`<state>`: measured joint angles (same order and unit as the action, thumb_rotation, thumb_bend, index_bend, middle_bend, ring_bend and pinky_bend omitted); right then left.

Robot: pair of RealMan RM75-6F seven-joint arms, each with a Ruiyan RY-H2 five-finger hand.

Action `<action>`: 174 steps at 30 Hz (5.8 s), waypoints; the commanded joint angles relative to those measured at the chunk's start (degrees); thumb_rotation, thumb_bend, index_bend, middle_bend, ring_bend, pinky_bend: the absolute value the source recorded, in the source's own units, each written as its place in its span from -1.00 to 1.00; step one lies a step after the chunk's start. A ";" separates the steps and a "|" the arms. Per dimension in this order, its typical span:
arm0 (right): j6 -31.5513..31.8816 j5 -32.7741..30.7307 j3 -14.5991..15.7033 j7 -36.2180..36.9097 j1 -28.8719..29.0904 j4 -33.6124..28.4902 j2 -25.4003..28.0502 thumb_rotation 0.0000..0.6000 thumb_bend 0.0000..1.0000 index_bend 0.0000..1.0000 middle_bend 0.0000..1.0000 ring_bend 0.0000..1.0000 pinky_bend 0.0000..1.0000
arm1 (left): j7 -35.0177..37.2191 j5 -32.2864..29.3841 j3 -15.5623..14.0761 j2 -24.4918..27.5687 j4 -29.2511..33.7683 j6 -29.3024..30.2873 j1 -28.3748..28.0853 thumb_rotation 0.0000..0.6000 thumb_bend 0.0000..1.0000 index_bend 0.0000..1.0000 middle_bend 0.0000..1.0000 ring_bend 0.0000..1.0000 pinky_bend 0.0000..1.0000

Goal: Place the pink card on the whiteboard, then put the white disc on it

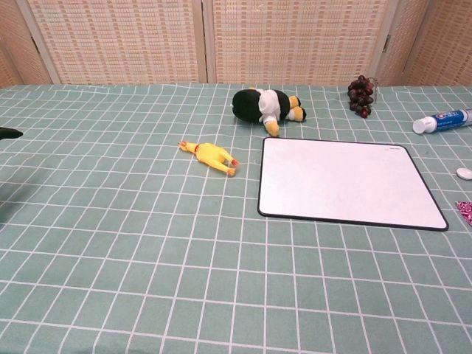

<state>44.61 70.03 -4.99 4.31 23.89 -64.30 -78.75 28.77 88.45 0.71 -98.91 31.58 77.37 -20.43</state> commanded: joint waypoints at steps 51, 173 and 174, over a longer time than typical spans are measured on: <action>0.19 -2.47 -2.07 -3.75 3.22 -7.80 3.75 1.00 -0.64 -0.09 -1.00 -1.00 -1.00 | 1.26 -0.16 0.02 0.35 0.25 -0.76 -0.18 1.00 -0.62 -1.00 -1.00 -1.00 -1.00; -16.17 -34.22 -2.54 -23.50 19.10 20.39 -10.58 1.00 -0.58 -0.03 -1.00 -1.00 -1.00 | 4.06 -1.18 0.80 1.37 0.74 -2.49 -0.57 1.00 -0.62 -1.00 -1.00 -1.00 -1.00; -16.25 -34.29 -2.54 -23.55 19.12 20.53 -10.68 1.00 -0.57 -0.03 -1.00 -1.00 -1.00 | 4.07 -1.18 0.79 1.37 0.74 -2.48 -0.55 1.00 -0.62 -1.00 -1.00 -1.00 -1.00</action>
<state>28.41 35.78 -7.53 -19.20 42.99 -43.81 -89.38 32.85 87.27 1.51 -97.54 32.32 74.89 -20.98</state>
